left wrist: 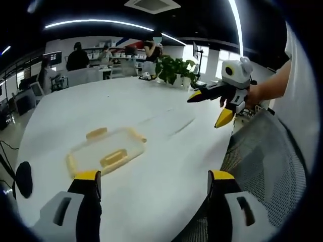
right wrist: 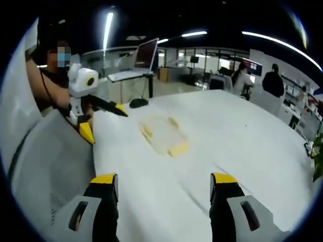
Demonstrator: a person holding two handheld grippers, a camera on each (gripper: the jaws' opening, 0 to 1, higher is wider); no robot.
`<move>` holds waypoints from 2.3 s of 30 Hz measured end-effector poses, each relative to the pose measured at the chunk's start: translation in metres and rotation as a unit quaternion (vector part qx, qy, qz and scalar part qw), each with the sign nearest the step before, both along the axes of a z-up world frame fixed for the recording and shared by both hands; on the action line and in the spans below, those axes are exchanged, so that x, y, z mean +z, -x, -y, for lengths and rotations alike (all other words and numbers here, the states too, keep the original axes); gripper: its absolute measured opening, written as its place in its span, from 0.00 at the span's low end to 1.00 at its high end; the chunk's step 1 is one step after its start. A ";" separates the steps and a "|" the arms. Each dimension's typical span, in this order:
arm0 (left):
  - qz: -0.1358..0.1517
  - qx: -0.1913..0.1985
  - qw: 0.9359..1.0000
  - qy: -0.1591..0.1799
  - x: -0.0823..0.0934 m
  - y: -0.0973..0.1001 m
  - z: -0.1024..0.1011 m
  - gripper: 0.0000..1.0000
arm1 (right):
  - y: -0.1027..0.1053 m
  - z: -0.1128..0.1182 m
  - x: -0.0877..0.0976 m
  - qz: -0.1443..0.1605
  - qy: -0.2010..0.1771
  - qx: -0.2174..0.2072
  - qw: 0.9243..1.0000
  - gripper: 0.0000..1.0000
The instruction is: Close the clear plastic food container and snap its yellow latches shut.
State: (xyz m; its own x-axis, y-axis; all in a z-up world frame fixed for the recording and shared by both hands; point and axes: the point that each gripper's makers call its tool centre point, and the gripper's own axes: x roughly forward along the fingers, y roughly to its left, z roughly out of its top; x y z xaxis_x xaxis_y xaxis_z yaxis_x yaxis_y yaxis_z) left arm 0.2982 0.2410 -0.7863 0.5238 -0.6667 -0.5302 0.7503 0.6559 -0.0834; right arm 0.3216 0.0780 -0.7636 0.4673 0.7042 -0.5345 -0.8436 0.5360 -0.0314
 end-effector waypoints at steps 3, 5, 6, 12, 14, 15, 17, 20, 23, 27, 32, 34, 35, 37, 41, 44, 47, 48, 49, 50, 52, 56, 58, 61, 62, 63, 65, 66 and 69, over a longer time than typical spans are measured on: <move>0.000 -0.008 1.000 -0.015 -0.002 -0.001 -0.004 0.86 | -0.001 -0.003 -0.001 -0.002 0.005 0.008 1.000 0.74; 0.001 -0.011 1.000 -0.021 -0.003 -0.003 -0.006 0.86 | -0.003 -0.004 -0.003 0.001 0.012 0.014 1.000 0.73; 0.001 -0.013 1.000 -0.025 -0.004 -0.004 -0.008 0.86 | -0.004 -0.004 -0.005 0.000 0.017 0.018 1.000 0.73; 0.002 -0.033 0.998 -0.059 -0.011 -0.005 -0.015 0.82 | -0.006 -0.009 -0.010 -0.004 0.036 0.038 0.999 0.71; 0.003 -0.039 0.997 -0.070 -0.013 -0.005 -0.017 0.81 | -0.007 -0.011 -0.010 -0.003 0.040 0.044 0.998 0.70; 0.002 -0.043 0.997 -0.071 -0.015 -0.006 -0.018 0.81 | -0.008 -0.013 -0.010 -0.002 0.044 0.048 0.998 0.70; 0.001 -0.047 0.996 -0.082 -0.018 -0.007 -0.021 0.80 | -0.010 -0.016 -0.011 -0.001 0.050 0.056 0.997 0.70; 0.000 -0.052 0.994 -0.091 -0.019 -0.008 -0.024 0.79 | -0.013 -0.021 -0.012 0.000 0.056 0.066 0.996 0.70; 0.001 -0.055 0.994 -0.098 -0.020 -0.011 -0.027 0.79 | -0.016 -0.026 -0.012 0.002 0.064 0.077 0.995 0.69; 0.000 -0.058 0.993 -0.104 -0.021 -0.015 -0.032 0.78 | -0.018 -0.033 -0.013 0.002 0.070 0.092 0.993 0.69; -0.002 -0.068 0.990 -0.125 -0.026 -0.018 -0.040 0.77 | -0.020 -0.040 -0.017 0.003 0.078 0.106 0.991 0.69; -0.002 -0.069 0.989 -0.130 -0.027 -0.020 -0.042 0.77 | -0.021 -0.042 -0.019 0.001 0.084 0.110 0.990 0.69; -0.002 -0.069 0.989 -0.132 -0.027 -0.021 -0.044 0.77 | -0.021 -0.042 -0.020 0.001 0.086 0.112 0.990 0.69; -0.004 -0.069 0.988 -0.135 -0.028 -0.024 -0.046 0.76 | -0.023 -0.043 -0.023 0.002 0.092 0.116 0.989 0.69; -0.006 -0.073 0.987 -0.145 -0.031 -0.027 -0.051 0.76 | -0.025 -0.045 -0.025 0.000 0.096 0.121 0.988 0.68; -0.007 -0.078 0.985 -0.154 -0.034 -0.030 -0.054 0.75 | -0.028 -0.046 -0.027 0.001 0.102 0.126 0.987 0.67; -0.008 -0.083 0.983 -0.162 -0.037 -0.032 -0.057 0.75 | -0.031 -0.048 -0.028 0.003 0.108 0.131 0.985 0.67; -0.009 -0.084 0.983 -0.164 -0.037 -0.033 -0.058 0.75 | -0.033 -0.048 -0.029 0.002 0.109 0.133 0.985 0.67; -0.009 -0.085 0.982 -0.166 -0.038 -0.034 -0.060 0.75 | -0.034 -0.049 -0.029 0.002 0.110 0.135 0.985 0.67; -0.010 -0.087 0.982 -0.169 -0.039 -0.036 -0.061 0.74 | -0.035 -0.050 -0.030 0.003 0.112 0.137 0.984 0.67; -0.009 -0.088 0.981 -0.173 -0.039 -0.039 -0.064 0.74 | -0.037 -0.050 -0.032 0.003 0.118 0.140 0.983 0.67; -0.009 -0.092 0.979 -0.182 -0.040 -0.044 -0.068 0.73 | -0.044 -0.050 -0.037 0.005 0.133 0.145 0.980 0.65; -0.009 -0.096 0.978 -0.186 -0.041 -0.047 -0.070 0.73 | -0.046 -0.051 -0.037 0.003 0.132 0.146 0.980 0.65; -0.008 -0.103 0.975 -0.198 -0.042 -0.052 -0.074 0.72 | -0.048 -0.055 -0.038 0.002 0.135 0.151 0.979 0.65; -0.007 -0.104 0.974 -0.199 -0.042 -0.052 -0.074 0.72 | -0.049 -0.055 -0.038 0.002 0.135 0.152 0.979 0.65; -0.005 -0.106 0.974 -0.201 -0.042 -0.054 -0.075 0.72 | -0.050 -0.056 -0.039 0.002 0.138 0.155 0.978 0.65; -0.005 -0.109 0.973 -0.205 -0.042 -0.057 -0.077 0.72 | -0.052 -0.057 -0.040 0.003 0.141 0.158 0.977 0.65; -0.005 -0.110 0.972 -0.207 -0.043 -0.059 -0.078 0.72 | -0.053 -0.058 -0.041 0.002 0.143 0.159 0.977 0.64; -0.004 -0.116 0.969 -0.217 -0.045 -0.063 -0.081 0.70 | -0.056 -0.060 -0.042 0.001 0.147 0.162 0.976 0.64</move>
